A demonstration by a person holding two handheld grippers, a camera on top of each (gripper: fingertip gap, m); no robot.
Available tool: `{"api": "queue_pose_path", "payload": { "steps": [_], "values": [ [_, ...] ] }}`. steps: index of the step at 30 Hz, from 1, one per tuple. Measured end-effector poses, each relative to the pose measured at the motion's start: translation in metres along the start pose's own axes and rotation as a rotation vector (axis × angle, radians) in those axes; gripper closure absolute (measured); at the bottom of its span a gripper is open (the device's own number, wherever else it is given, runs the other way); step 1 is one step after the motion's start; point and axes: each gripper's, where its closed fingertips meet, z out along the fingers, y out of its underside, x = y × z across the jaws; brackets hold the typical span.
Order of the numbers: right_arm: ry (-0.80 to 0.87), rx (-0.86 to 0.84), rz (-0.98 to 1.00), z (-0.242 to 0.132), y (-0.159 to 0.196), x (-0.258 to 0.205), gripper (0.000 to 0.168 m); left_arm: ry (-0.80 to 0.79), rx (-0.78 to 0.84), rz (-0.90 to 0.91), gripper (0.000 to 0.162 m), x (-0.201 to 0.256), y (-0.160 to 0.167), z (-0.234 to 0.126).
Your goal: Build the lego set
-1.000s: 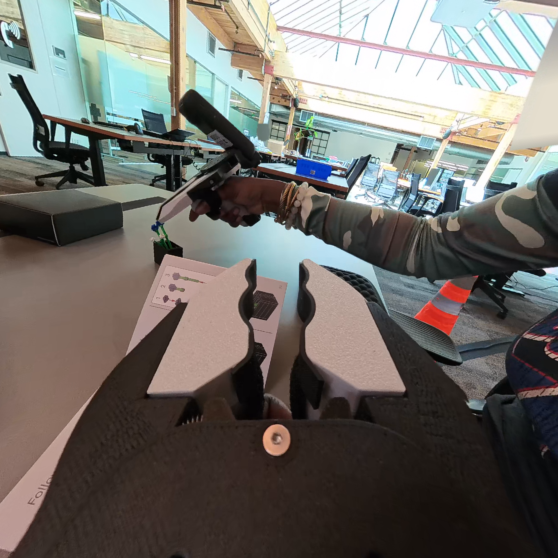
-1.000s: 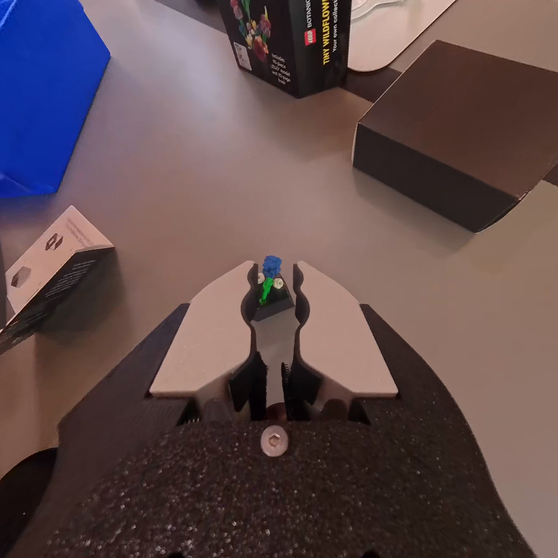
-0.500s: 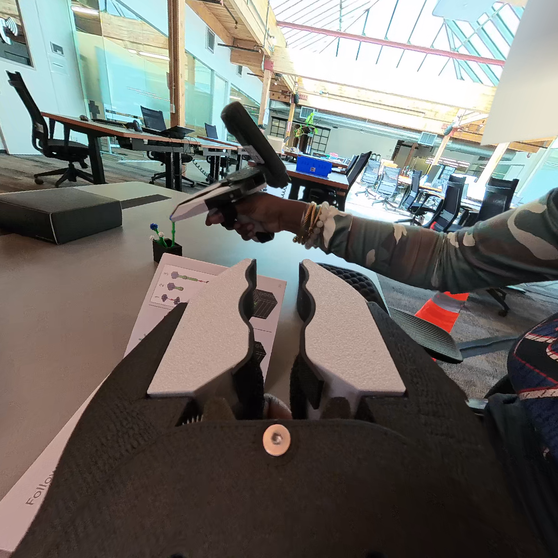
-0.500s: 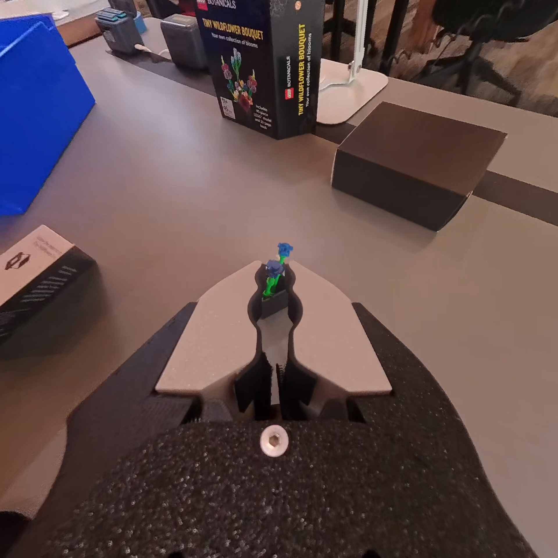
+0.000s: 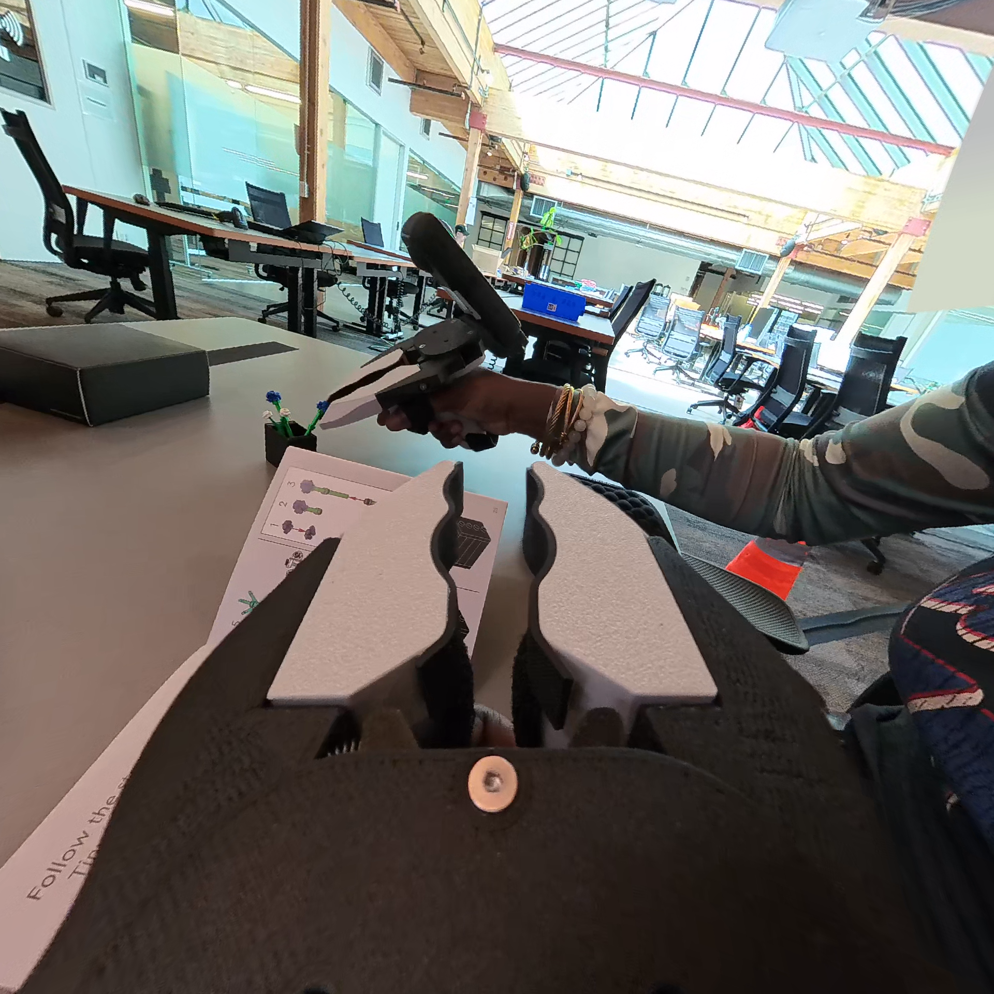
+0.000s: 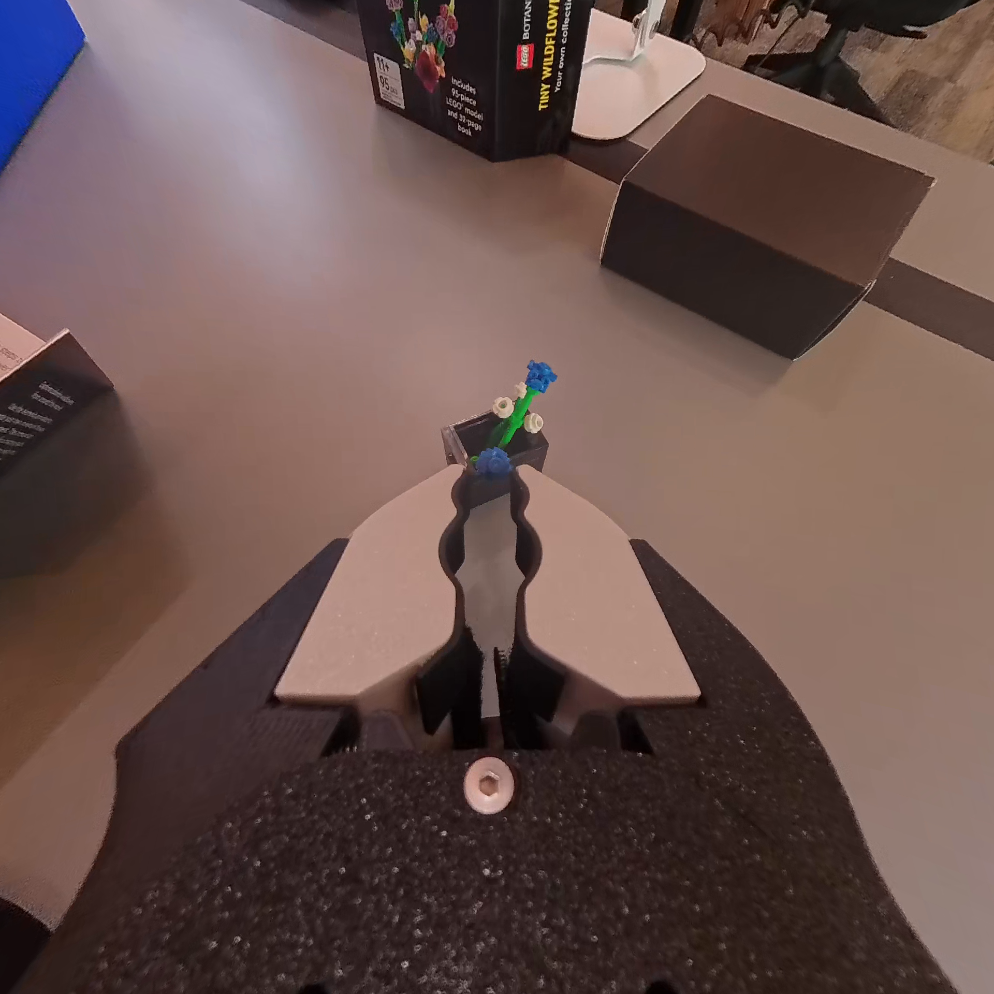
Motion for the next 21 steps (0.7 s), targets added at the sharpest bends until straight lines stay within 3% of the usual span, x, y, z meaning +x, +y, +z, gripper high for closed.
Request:
{"api": "queue_pose_path", "payload": {
  "steps": [6,10,12,15,18,21],
  "values": [
    [-0.018,0.017,0.024,-0.005,-0.003,-0.004,0.137,-0.004,0.017,0.020,0.136,0.000,-0.002,0.000],
    [0.025,0.124,0.026,-0.023,-0.016,-0.013,0.115,-0.023,0.060,0.062,0.122,-0.002,-0.007,-0.001],
    [0.048,0.194,0.033,-0.033,-0.023,-0.022,0.098,-0.053,0.093,0.105,0.104,-0.004,-0.011,-0.001],
    [0.049,0.235,0.089,-0.042,-0.023,-0.039,0.066,-0.168,0.144,0.217,0.063,-0.015,-0.019,-0.003],
    [0.010,0.310,0.158,-0.048,-0.024,-0.056,0.038,-0.201,0.194,0.301,0.037,-0.014,-0.029,-0.005],
    [0.059,0.506,0.137,-0.059,-0.035,-0.062,0.021,-0.195,0.266,0.303,0.019,-0.010,-0.041,-0.009]
  ]
}}
